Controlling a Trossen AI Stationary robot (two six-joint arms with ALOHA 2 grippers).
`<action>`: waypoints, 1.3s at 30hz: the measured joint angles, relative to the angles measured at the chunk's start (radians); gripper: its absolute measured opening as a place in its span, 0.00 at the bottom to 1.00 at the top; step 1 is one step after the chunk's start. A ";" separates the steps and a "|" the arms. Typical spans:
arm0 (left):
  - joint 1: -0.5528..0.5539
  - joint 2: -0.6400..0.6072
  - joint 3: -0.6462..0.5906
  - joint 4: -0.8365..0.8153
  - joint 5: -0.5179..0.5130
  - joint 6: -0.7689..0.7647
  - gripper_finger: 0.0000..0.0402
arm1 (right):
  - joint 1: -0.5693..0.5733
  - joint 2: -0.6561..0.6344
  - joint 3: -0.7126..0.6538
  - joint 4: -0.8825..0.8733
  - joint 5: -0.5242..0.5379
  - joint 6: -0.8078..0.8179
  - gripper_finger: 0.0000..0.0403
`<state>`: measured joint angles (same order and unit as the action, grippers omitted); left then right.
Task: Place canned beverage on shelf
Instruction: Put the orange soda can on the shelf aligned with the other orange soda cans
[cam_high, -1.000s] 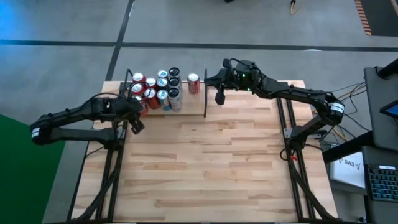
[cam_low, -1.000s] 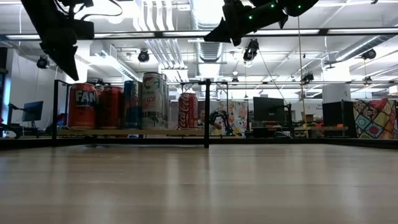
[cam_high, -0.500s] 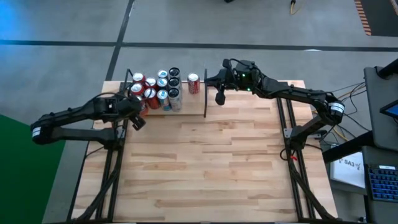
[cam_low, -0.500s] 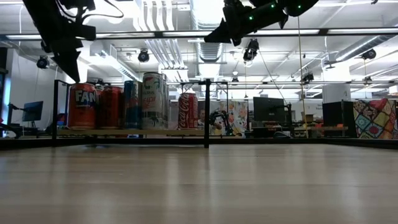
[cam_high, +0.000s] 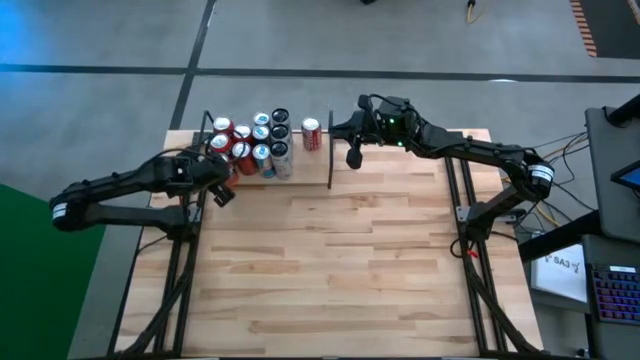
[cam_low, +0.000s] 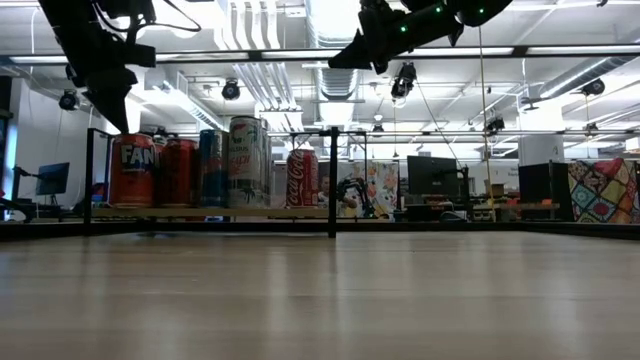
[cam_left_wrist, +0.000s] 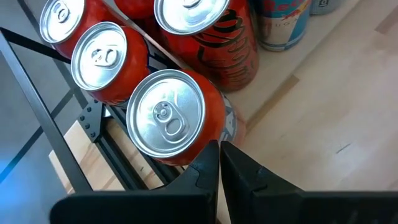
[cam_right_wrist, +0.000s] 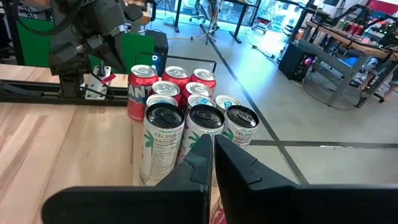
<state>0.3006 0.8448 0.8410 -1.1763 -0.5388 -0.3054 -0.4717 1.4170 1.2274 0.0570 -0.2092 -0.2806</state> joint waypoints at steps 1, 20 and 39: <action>0.001 0.000 0.000 0.000 0.000 0.000 0.00 | 0.000 0.000 0.000 0.000 0.000 0.000 0.02; 0.003 -0.003 0.010 0.007 0.191 0.129 0.00 | 0.000 -0.001 0.000 -0.001 0.000 0.006 0.02; 0.054 0.073 0.009 -0.014 0.023 0.070 0.00 | 0.000 -0.001 0.000 -0.001 0.000 0.008 0.02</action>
<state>0.3544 0.9176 0.8502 -1.1898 -0.5157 -0.2356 -0.4718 1.4162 1.2274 0.0559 -0.2092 -0.2729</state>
